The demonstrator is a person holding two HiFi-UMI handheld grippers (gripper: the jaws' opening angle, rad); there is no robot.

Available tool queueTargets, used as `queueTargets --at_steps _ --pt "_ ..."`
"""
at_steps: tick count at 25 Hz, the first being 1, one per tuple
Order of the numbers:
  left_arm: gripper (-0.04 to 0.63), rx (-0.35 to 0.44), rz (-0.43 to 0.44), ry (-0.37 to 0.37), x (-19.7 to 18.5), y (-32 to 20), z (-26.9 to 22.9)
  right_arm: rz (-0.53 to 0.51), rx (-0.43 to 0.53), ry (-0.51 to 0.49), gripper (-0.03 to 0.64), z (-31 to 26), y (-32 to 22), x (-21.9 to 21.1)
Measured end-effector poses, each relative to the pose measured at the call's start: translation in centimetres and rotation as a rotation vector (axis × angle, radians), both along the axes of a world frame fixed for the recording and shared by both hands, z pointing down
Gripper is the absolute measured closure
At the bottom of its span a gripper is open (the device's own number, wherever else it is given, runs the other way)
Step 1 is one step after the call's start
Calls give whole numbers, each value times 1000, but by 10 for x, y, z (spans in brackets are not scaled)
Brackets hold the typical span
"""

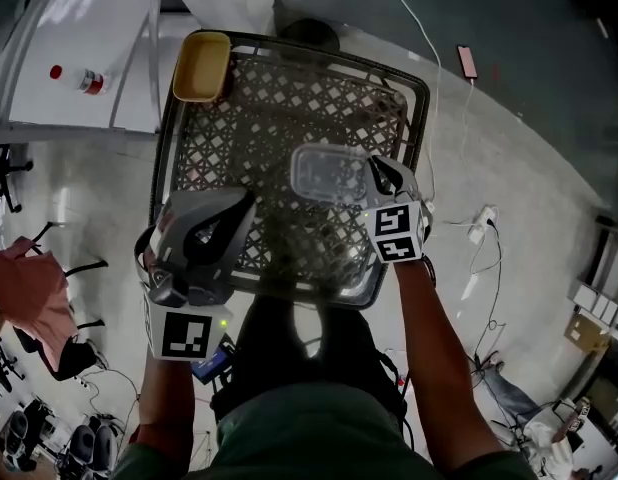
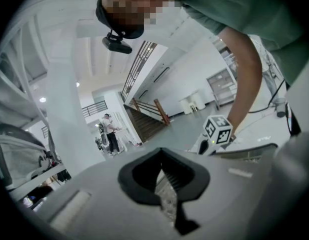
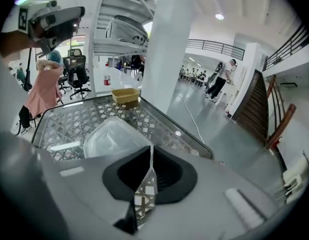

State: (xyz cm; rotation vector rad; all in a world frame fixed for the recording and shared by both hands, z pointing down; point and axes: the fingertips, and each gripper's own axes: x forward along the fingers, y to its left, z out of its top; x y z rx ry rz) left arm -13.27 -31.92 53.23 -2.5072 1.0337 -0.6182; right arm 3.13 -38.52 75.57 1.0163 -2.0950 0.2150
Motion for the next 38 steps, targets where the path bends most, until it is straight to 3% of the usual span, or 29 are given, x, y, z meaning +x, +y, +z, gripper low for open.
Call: queueTargets --at_steps 12,24,38 --pt "592 118 -8 17 6 13 -69 -49 245 5 592 -130 6 -1" --pt "592 183 -26 -48 12 29 -133 -89 484 -37 592 -277 22 3" --pt "592 258 -46 -54 26 62 -189 -128 664 -88 592 -413 66 16"
